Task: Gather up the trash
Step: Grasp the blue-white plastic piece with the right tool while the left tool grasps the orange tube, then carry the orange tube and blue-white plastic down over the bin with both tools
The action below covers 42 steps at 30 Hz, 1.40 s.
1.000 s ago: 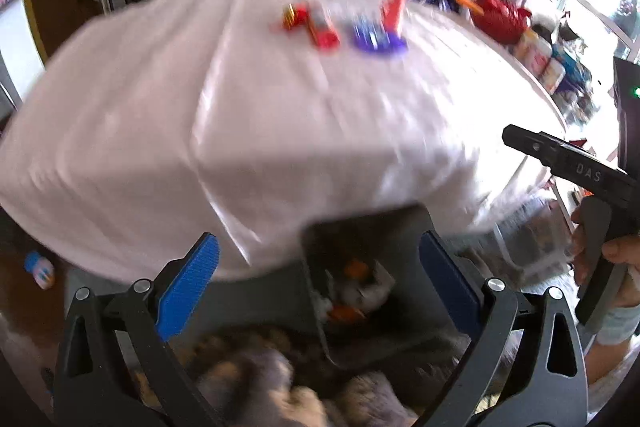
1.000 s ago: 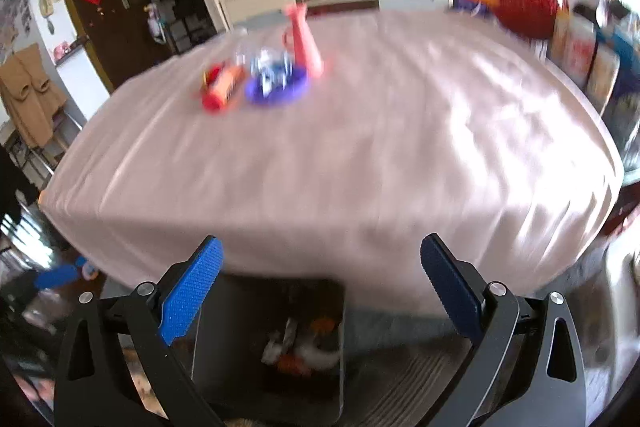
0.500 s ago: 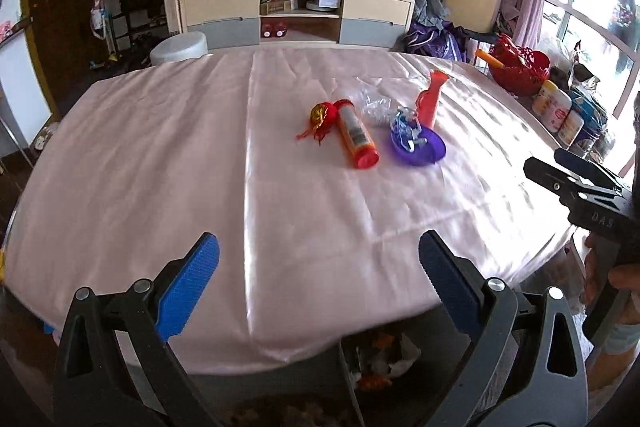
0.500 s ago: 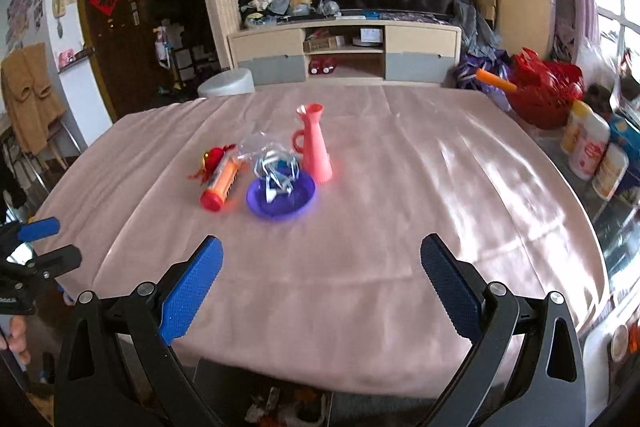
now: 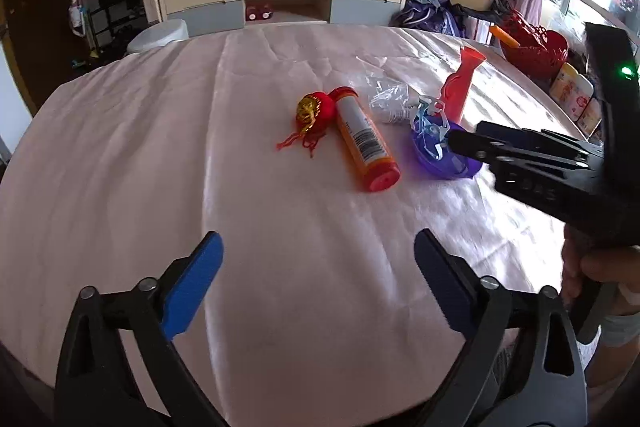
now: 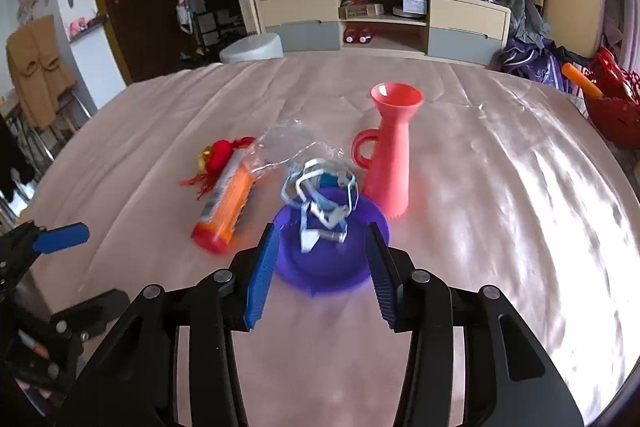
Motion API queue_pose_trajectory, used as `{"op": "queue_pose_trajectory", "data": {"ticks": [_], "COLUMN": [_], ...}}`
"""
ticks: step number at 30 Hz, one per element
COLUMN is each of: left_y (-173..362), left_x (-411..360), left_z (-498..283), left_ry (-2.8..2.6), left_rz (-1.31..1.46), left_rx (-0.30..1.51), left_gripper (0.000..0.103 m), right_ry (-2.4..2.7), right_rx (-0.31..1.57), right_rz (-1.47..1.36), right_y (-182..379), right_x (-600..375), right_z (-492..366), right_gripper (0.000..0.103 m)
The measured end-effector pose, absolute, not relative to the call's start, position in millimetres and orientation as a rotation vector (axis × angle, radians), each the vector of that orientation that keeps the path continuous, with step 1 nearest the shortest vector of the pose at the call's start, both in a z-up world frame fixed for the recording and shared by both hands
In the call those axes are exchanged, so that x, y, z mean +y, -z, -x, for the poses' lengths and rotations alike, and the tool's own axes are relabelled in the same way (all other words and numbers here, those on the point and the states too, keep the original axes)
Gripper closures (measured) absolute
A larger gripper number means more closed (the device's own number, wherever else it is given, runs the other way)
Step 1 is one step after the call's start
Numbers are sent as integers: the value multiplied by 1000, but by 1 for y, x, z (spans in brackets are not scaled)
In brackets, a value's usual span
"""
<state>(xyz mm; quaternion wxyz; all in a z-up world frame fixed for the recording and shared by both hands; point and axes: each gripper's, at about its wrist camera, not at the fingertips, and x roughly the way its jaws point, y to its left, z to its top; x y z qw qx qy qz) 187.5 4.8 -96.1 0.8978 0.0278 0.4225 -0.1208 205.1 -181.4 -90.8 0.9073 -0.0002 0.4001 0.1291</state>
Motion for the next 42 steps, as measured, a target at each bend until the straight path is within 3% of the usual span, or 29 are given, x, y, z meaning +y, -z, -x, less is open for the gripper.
{"op": "queue_pose_trajectory", "data": {"ticks": [7, 9, 17, 20, 22, 24, 34, 42], "left_y": [108, 111, 121, 120, 119, 117, 104, 56], "left_x": [-17, -21, -36, -39, -39, -40, -31, -19], "left_z": [-219, -226, -253, -258, -257, -257, -214, -148], "left_ry": [306, 316, 329, 338, 348, 351, 338, 321], "left_rz": [-68, -60, -46, -53, -51, -55, -101, -117], "left_rx": [897, 904, 926, 922, 925, 931, 907, 800], "left_gripper": [22, 24, 32, 47, 67, 72, 76, 76], "right_ry": [-274, -288, -280, -285, -294, -294, -299, -308], "right_rx": [892, 896, 921, 907, 902, 890, 804, 740], "right_rz": [1, 1, 48, 44, 33, 32, 49, 27], "right_y": [107, 105, 104, 101, 98, 93, 56, 26], "right_x": [-179, -180, -184, -191, -194, -196, -195, -203], "right_z": [-224, -226, -233, -233, -232, -230, -192, -138], "right_gripper": [67, 75, 90, 97, 98, 98, 98, 98]}}
